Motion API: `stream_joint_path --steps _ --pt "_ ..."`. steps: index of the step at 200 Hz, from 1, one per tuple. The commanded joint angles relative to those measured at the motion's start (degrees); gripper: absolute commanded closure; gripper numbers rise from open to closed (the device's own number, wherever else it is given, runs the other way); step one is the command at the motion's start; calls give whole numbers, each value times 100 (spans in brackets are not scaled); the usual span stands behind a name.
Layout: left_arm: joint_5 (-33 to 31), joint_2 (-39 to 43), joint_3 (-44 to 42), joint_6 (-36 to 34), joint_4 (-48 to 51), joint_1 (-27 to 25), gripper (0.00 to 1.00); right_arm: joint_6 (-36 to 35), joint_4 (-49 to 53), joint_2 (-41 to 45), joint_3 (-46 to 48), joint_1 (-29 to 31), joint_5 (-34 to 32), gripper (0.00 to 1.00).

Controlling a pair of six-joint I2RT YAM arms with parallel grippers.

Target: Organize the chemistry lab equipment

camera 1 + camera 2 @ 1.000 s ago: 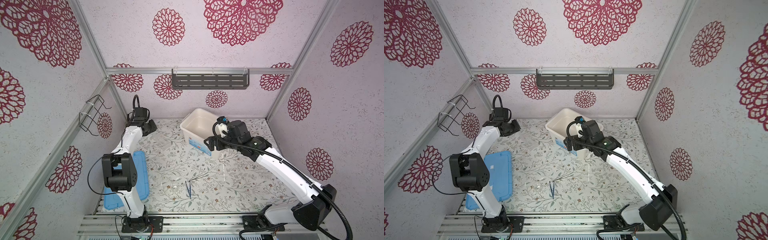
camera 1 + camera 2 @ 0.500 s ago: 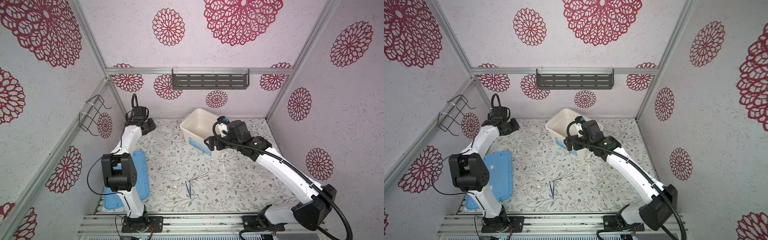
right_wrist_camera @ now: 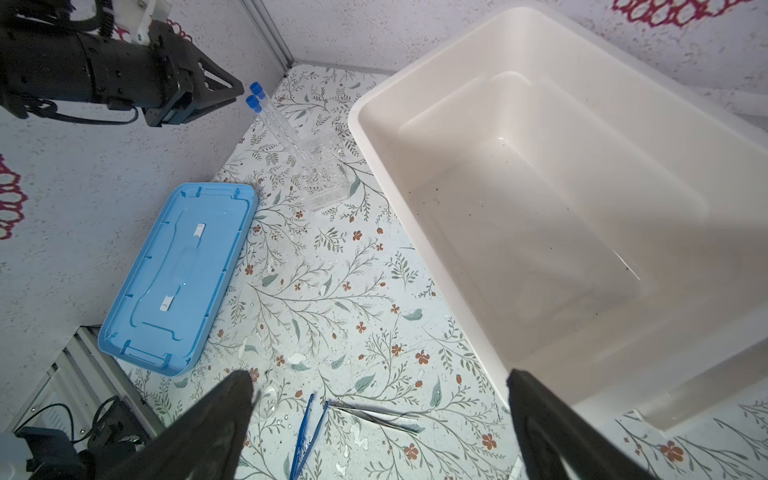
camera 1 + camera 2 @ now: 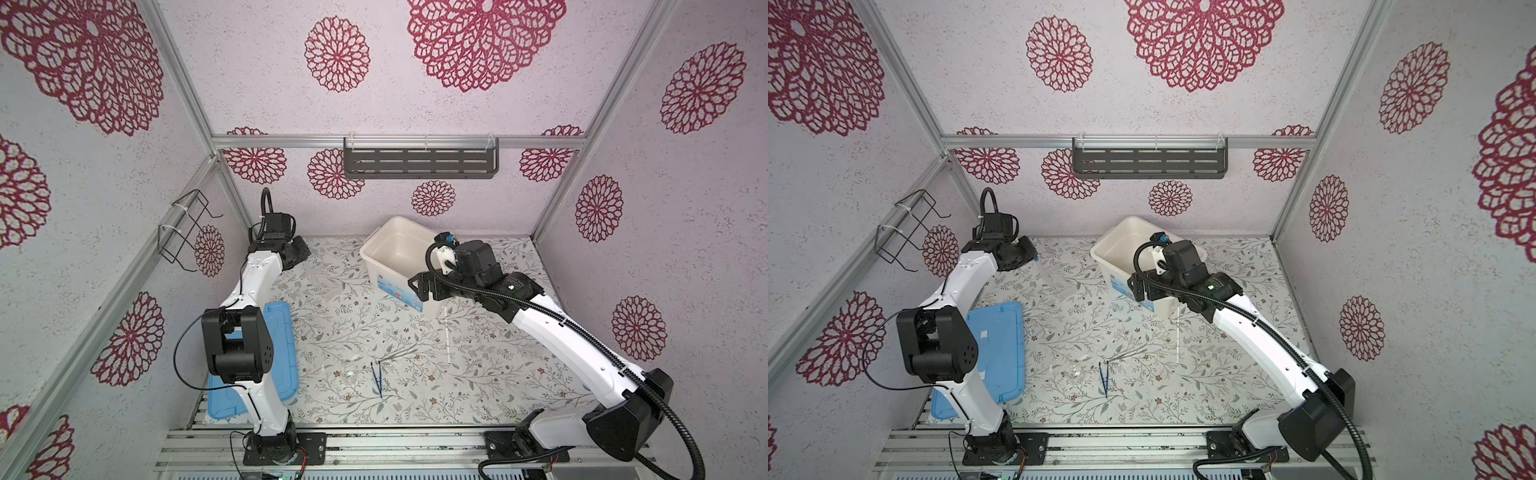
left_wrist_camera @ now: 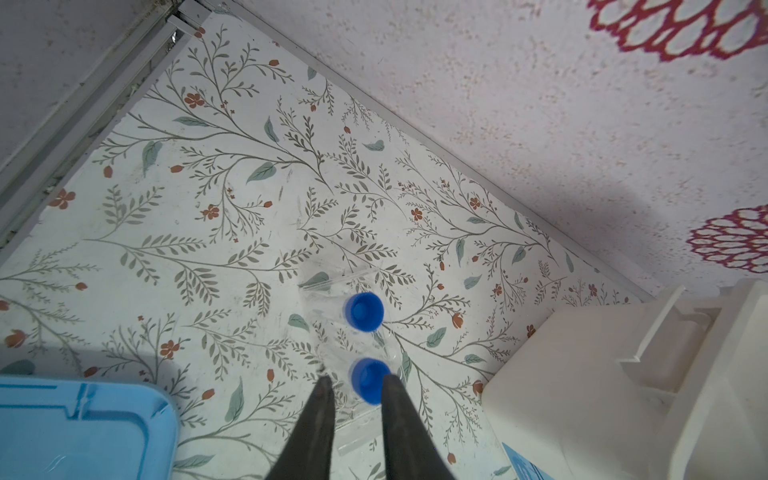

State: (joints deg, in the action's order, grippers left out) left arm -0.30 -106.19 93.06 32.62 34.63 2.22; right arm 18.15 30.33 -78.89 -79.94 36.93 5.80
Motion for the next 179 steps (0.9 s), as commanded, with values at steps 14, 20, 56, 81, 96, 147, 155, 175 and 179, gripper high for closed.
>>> stream_joint_path --steps 14,20,56,81,96,147,155,175,179 --pt "20 -103 -9 1 -76 41 76 103 -141 144 -38 -36 -59 1" --pt "25 -113 -8 0 -72 41 76 101 -141 146 -43 -36 -59 1" --pt "52 -188 -42 23 -79 37 77 101 -132 150 -57 -35 -57 1" --pt "38 -200 -86 21 -96 42 77 101 -119 166 -61 -36 -58 1" --pt "30 -231 -95 22 -97 42 77 101 -123 172 -61 -34 -60 1" --pt "147 -293 -121 69 -119 38 78 99 -123 168 -79 -37 -79 1" --pt "166 -301 -121 86 -107 33 78 105 -123 172 -76 -36 -78 1" --pt "205 -306 -134 103 -106 23 79 94 -132 174 -79 -37 -86 1" --pt "211 -306 -130 104 -106 20 79 92 -132 172 -78 -36 -88 1"
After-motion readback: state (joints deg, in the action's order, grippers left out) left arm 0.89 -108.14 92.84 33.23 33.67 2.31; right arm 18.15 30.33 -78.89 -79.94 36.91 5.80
